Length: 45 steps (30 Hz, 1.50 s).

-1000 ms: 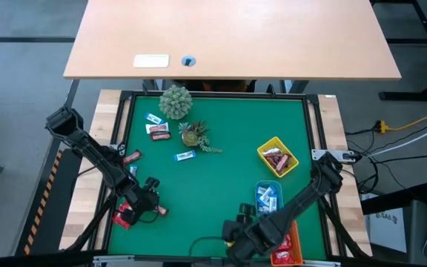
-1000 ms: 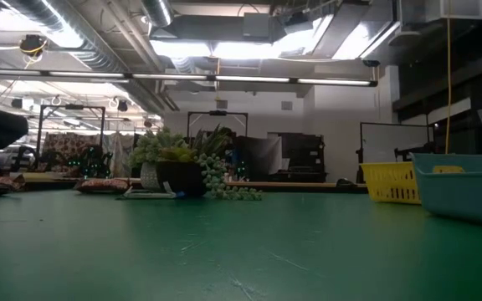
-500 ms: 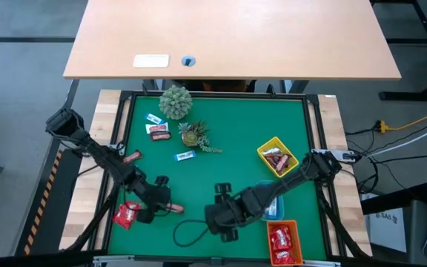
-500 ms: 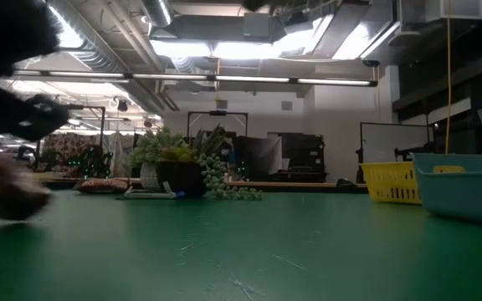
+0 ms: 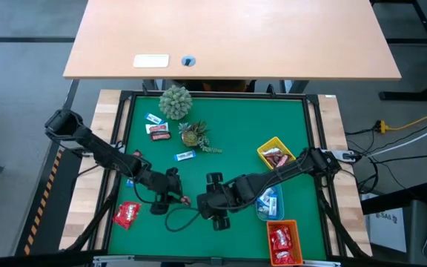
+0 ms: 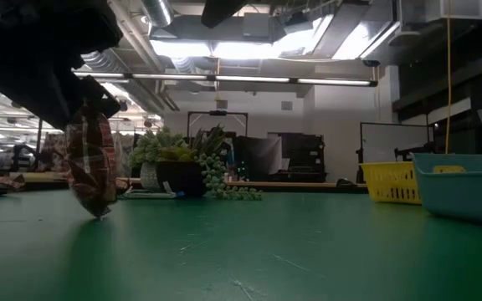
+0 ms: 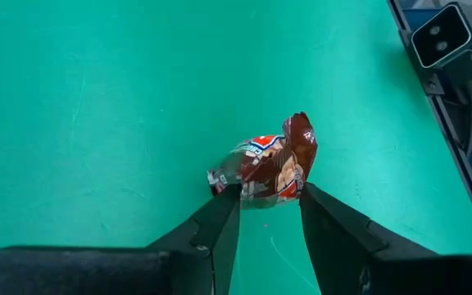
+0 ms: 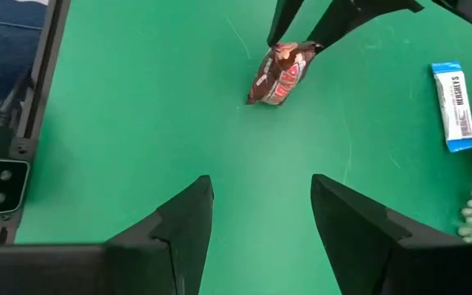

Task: Sort candy
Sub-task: Put the brown candy into the yellow bin

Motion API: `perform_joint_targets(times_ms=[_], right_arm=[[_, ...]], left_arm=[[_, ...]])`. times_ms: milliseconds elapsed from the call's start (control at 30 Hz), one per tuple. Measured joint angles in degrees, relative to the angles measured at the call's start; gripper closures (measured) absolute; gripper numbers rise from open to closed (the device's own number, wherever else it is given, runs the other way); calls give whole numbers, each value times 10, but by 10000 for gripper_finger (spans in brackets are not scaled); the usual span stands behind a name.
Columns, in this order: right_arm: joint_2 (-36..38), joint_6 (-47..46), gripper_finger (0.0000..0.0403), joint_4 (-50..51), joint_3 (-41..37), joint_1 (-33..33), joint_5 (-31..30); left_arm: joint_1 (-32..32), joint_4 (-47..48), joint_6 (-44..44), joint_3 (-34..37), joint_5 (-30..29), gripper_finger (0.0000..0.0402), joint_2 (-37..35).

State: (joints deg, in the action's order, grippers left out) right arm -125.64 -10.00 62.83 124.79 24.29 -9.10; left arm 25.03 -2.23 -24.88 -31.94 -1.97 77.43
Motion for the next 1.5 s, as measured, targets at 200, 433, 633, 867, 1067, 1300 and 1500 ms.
perform_joint_targets(times_ms=[200, 433, 633, 867, 1067, 1300, 1500], right_arm=[[0, 0, 196, -1, 0, 0, 6], [-16, 0, 196, -48, 0, -12, -7], [-38, -2, 196, -113, 0, -33, -7], [-60, -49, 196, -165, 0, -60, 23], [-76, -80, 196, -147, 0, -67, 57], [-91, -36, 196, -133, 0, -67, 66], [-104, -15, 196, -139, 0, -68, 39]], left_arm=[[2, 0, 0, 0, -2, 277, 0], [2, 0, 0, 0, -3, 277, 0], [2, -3, 0, 0, -5, 277, -1], [2, -5, 0, 0, -6, 277, -1], [2, 2, 2, 0, -15, 277, -1], [3, 7, 2, 0, -14, 277, -1], [2, 50, -1, 0, 21, 277, -7]])
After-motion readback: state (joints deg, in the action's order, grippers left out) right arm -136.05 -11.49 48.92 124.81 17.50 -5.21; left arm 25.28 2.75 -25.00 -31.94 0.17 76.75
